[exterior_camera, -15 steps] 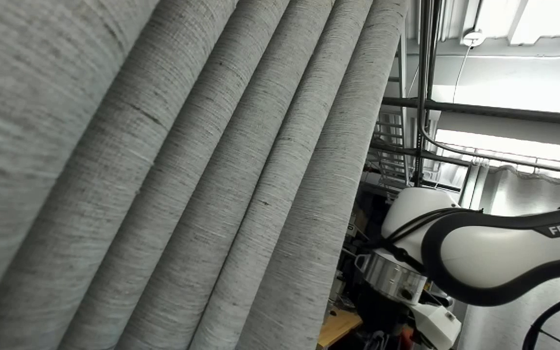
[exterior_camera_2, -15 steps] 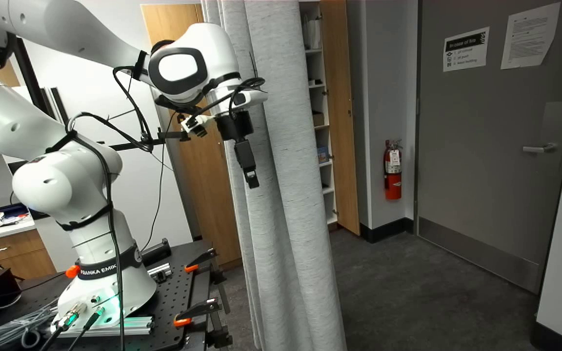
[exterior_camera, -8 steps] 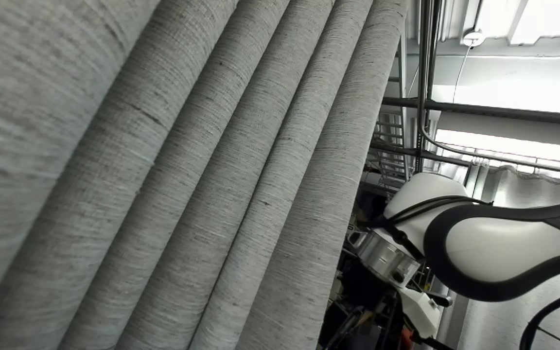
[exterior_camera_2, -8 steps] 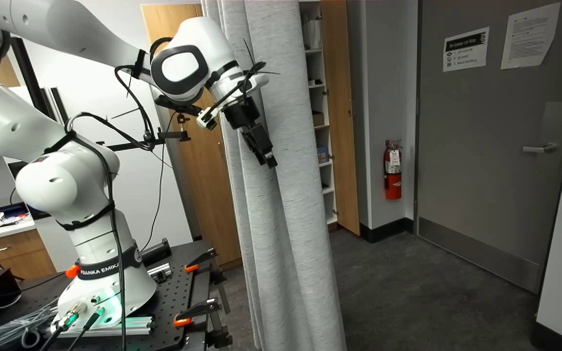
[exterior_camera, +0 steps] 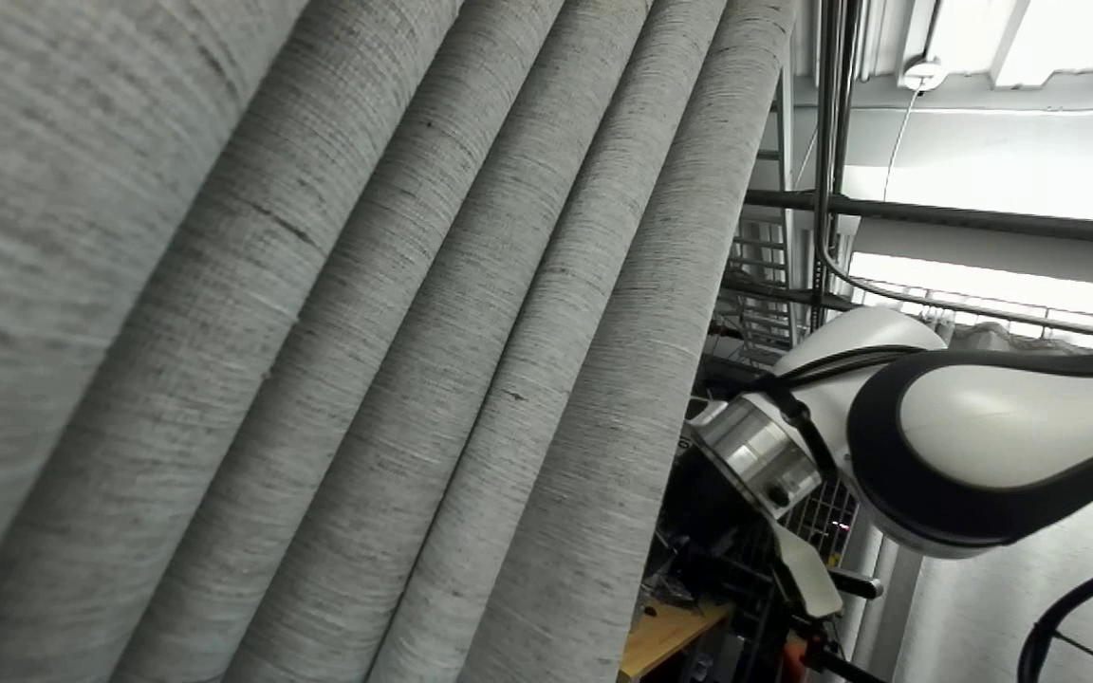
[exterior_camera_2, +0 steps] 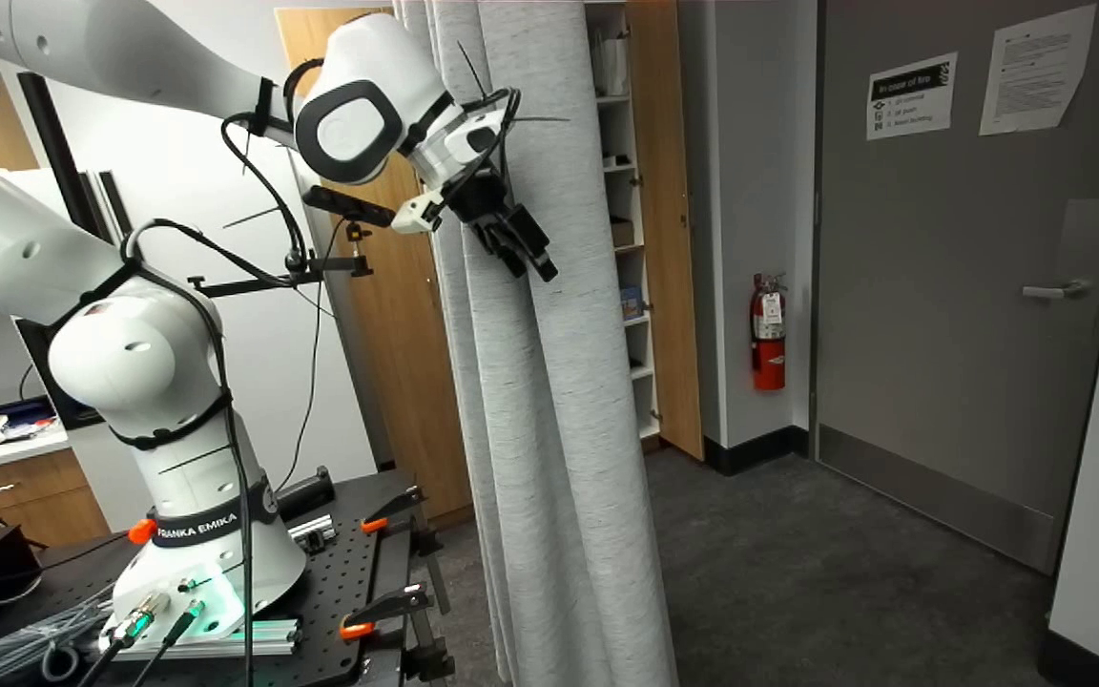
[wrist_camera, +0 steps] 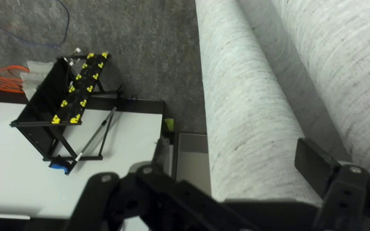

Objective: Close the curtain

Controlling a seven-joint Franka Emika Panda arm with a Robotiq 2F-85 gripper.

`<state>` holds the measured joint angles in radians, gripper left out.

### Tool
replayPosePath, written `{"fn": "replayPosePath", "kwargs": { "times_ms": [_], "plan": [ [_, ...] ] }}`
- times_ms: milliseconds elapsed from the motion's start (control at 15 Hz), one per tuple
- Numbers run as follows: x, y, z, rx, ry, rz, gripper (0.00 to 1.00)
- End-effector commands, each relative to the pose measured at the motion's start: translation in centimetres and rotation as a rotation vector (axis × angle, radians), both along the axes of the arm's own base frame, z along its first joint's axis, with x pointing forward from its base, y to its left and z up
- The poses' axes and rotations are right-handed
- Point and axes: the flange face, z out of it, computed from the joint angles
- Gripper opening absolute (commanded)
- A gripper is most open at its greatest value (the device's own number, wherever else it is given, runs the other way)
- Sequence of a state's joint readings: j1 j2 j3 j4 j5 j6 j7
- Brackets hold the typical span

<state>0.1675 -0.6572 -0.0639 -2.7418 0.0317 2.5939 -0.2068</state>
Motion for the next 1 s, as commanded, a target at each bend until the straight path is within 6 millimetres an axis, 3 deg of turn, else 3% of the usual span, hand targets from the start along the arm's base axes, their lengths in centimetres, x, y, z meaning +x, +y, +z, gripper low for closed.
{"fn": "replayPosePath", "kwargs": {
  "times_ms": [0,400,933],
  "plan": [
    [-0.2,1.3,2.2,0.045,-0.109,0.082,1.00],
    [-1.0,3.3,4.3,0.055,-0.260,0.130,1.00],
    [-1.7,4.6,9.0,0.068,-0.557,0.129,1.00]
  ]
}}
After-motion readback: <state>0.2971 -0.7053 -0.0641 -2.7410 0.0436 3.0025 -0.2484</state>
